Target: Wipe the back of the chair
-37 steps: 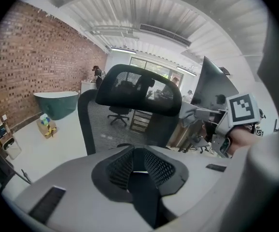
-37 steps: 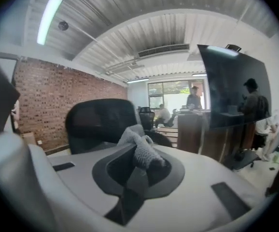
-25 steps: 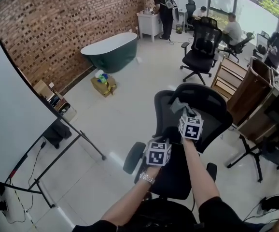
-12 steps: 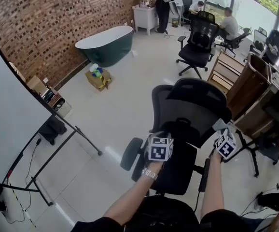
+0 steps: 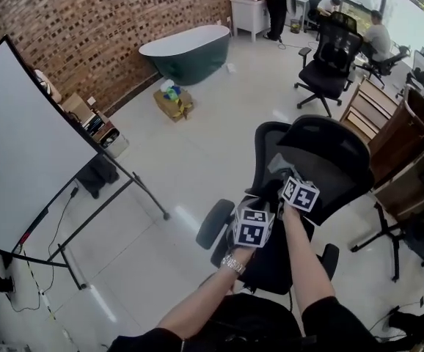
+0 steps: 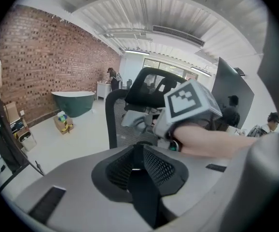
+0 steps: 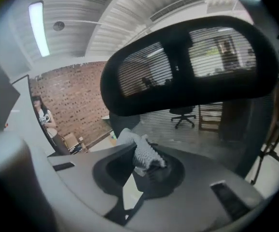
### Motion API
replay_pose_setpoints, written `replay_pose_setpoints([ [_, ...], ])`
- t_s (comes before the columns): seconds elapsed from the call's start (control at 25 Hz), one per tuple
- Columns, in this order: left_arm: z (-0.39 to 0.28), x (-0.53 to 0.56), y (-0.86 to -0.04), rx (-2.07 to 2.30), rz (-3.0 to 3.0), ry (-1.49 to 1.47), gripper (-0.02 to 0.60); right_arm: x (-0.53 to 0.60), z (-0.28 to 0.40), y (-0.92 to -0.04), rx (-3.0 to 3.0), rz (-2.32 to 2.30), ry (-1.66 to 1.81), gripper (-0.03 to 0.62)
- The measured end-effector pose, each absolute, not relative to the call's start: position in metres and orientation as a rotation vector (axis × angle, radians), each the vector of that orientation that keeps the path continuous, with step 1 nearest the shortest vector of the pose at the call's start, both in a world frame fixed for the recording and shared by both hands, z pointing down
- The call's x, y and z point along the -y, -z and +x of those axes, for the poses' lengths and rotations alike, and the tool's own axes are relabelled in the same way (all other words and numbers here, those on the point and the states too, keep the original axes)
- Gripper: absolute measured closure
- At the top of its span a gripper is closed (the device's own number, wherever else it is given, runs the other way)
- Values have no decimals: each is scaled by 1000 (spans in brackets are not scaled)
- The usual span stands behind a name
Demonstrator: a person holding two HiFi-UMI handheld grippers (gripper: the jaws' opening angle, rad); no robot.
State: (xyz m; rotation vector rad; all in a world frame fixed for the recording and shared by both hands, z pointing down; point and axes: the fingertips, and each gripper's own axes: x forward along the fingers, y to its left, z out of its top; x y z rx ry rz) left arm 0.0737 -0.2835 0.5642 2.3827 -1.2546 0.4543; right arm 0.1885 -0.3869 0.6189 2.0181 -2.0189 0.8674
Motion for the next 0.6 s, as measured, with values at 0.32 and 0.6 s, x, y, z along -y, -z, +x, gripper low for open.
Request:
replay_pose_setpoints([
  [0.32, 30, 283, -568, 1329, 2286, -423, 512, 457, 187, -630, 1922, 2039, -654, 559],
  [0.6, 56, 288, -563, 1246, 2331, -411, 512, 397, 321, -635, 1675, 2328, -688, 559],
])
